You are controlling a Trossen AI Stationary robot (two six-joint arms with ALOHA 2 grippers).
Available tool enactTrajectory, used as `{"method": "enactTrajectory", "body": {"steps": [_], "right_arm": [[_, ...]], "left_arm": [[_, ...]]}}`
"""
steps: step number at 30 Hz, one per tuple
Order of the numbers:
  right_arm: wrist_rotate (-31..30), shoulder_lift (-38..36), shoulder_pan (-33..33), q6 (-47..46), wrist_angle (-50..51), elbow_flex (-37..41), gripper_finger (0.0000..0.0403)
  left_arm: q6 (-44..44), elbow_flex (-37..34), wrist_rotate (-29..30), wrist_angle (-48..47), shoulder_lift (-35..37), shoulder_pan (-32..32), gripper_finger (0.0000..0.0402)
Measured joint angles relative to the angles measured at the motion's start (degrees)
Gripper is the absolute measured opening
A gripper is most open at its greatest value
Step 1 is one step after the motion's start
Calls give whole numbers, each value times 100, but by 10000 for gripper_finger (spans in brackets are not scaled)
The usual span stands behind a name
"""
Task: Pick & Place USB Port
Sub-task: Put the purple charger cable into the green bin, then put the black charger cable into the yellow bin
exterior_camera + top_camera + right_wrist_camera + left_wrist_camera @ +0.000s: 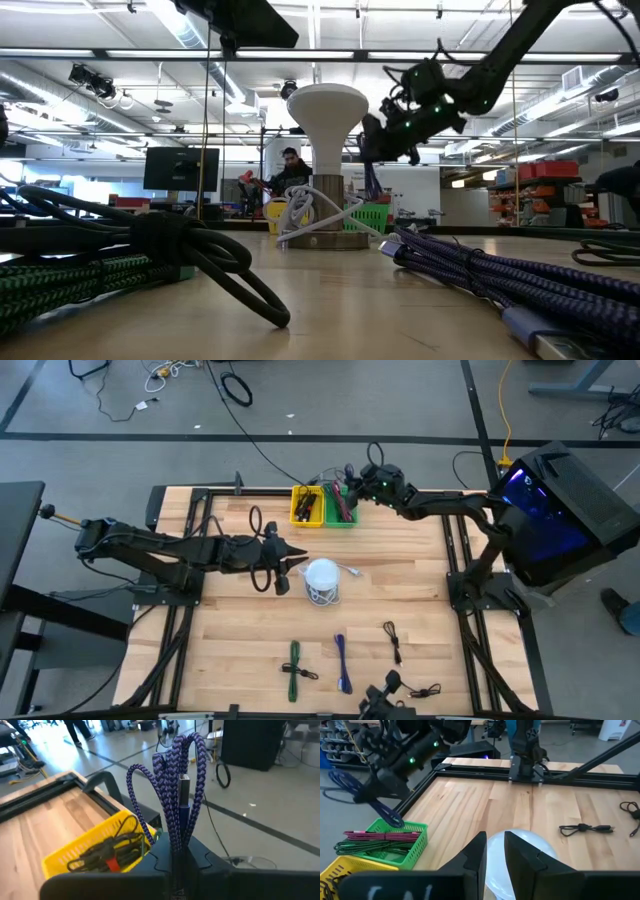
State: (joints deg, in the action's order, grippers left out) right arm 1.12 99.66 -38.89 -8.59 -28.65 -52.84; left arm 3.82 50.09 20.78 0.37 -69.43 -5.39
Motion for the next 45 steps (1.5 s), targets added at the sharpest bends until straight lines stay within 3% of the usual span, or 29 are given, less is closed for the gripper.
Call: {"method": "enactTrajectory", "body": {"steps": [16, 26, 35, 45], "right_arm": [[101, 691, -70, -91, -333, 0, 11], [118, 710, -79, -216, -254, 0, 12], [73, 710, -77, -514, -191, 0, 97], [-385, 659, -92, -532, -252, 0, 169]], "left_arm": [[-62, -4, 0, -1, -4, 11, 71], [-57, -4, 0, -3, -4, 11, 71], [-44, -4, 0, -3, -4, 11, 71], [-49, -4, 59, -29, -7, 13, 71]]}}
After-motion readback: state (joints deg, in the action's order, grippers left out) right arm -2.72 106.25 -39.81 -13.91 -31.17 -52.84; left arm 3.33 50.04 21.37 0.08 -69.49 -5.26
